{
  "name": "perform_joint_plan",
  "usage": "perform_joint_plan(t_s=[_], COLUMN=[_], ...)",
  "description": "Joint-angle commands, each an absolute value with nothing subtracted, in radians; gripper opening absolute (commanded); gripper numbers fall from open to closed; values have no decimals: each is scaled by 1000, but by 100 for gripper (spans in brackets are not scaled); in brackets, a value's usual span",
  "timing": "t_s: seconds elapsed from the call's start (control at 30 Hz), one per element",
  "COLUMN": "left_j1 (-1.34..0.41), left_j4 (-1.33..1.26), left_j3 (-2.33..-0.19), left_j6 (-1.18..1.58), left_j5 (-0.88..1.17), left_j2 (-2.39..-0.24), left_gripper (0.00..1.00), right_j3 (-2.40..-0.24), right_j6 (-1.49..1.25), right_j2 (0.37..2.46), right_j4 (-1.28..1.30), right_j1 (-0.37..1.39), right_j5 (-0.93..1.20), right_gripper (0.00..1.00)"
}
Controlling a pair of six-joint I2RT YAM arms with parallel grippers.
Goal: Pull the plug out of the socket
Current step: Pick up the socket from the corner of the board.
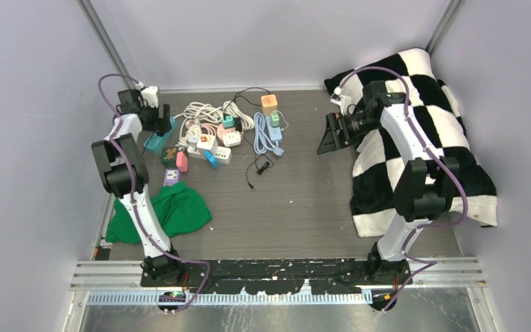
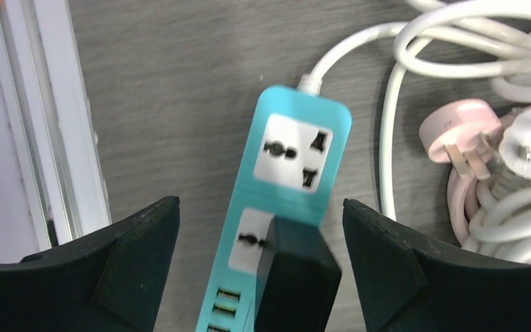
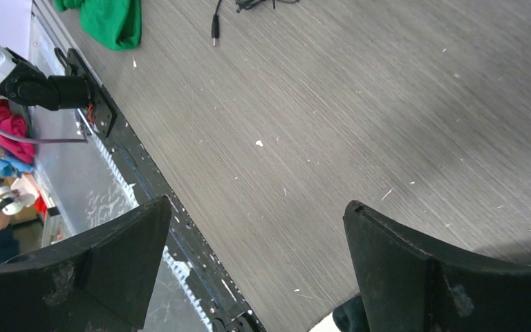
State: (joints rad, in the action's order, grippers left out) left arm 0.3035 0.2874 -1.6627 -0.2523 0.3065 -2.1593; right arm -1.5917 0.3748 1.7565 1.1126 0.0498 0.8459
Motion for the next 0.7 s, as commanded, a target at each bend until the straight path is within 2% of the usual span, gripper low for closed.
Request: perform_joint_plan(t_s=[0.0, 0.13, 0.33, 0.47, 0.53, 0.67], left_j1=[265, 250, 247, 248, 248, 247], left_j4=[349, 378, 420, 445, 452, 453], left_j3=[-1780, -1815, -1835, -1845, -1843, -1836], left_j6=[-417, -461, -457, -453, -452, -449], left_j5=[318, 284, 315, 320, 316, 289], left_j2=[-2207, -2253, -2286, -2307, -2313, -2320], left_gripper=[88, 83, 64, 57, 57, 67], right_j3=[-1620, -1675, -1705, -1695, -1687, -1670], right_j6=[333, 359, 377, 381, 382, 384], right_j2=[1777, 1815, 1832, 1818, 1805, 1780], right_j4=[1109, 1147, 1163, 1161, 1161, 1158], right_j1=[82, 95, 95, 94, 94, 94], right_j5=[833, 815, 792, 790, 786, 782], right_gripper=[100, 100, 100, 100, 100, 100])
